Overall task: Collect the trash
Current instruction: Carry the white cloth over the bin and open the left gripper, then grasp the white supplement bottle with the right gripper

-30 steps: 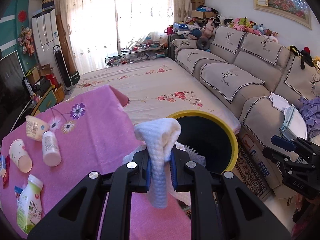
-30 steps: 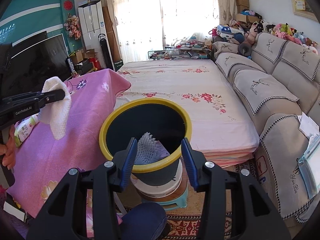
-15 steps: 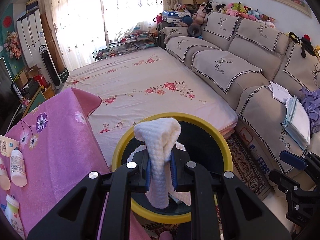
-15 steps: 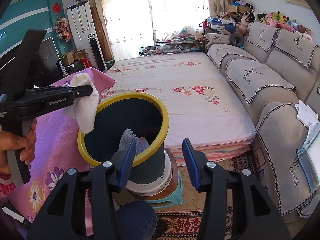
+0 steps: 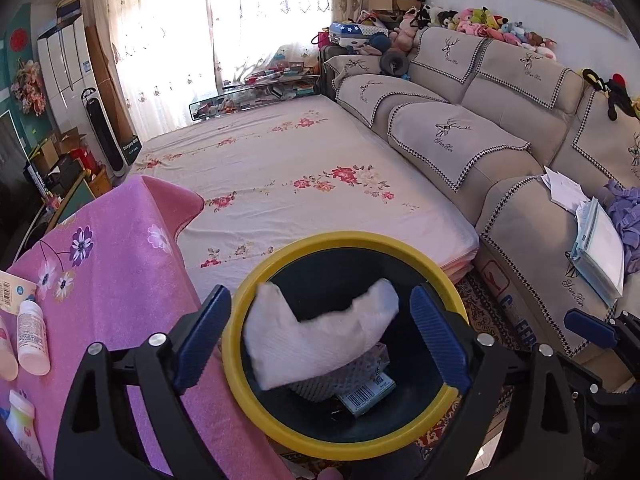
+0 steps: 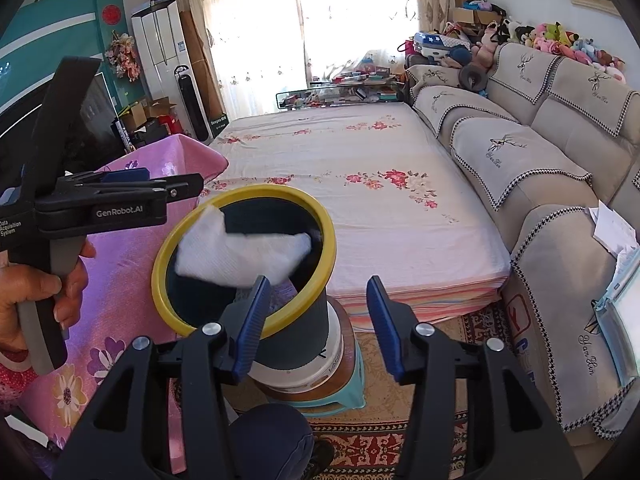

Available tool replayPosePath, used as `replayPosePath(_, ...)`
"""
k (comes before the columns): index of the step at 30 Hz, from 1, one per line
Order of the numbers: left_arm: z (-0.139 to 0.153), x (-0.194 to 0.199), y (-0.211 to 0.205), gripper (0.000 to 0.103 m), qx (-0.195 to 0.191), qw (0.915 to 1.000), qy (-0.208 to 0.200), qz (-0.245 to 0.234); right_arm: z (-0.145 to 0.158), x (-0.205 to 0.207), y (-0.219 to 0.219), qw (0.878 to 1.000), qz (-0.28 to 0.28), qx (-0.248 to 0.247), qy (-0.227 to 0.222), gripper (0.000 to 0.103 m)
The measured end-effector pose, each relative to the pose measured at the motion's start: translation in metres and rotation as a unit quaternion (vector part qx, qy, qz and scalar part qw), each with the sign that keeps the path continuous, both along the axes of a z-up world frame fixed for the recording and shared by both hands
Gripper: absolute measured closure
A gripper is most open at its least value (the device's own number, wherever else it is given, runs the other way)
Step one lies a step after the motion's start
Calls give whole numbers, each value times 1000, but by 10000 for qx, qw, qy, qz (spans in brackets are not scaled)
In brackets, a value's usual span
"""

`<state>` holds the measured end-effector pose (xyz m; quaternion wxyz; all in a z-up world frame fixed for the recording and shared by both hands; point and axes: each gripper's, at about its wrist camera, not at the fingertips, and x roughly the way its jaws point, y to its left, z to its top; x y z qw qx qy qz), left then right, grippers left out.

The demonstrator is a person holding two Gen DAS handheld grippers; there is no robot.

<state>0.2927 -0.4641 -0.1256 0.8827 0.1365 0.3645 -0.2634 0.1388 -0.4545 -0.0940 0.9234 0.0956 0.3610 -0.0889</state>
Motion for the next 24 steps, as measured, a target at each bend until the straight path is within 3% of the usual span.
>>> replayPosePath(13,38,-23,58,5,-396,9992,52,62,12,0,21,9998,123,-163,28,51)
replayPosePath(20,55,-60,140,5,-587,9977,-31,334,13,22,55,9987,495,-139,68,51)
replayPosePath(24,57,-82,209,5,-627,9951,-54,769,18,44,92,9955,941,-99,65,51)
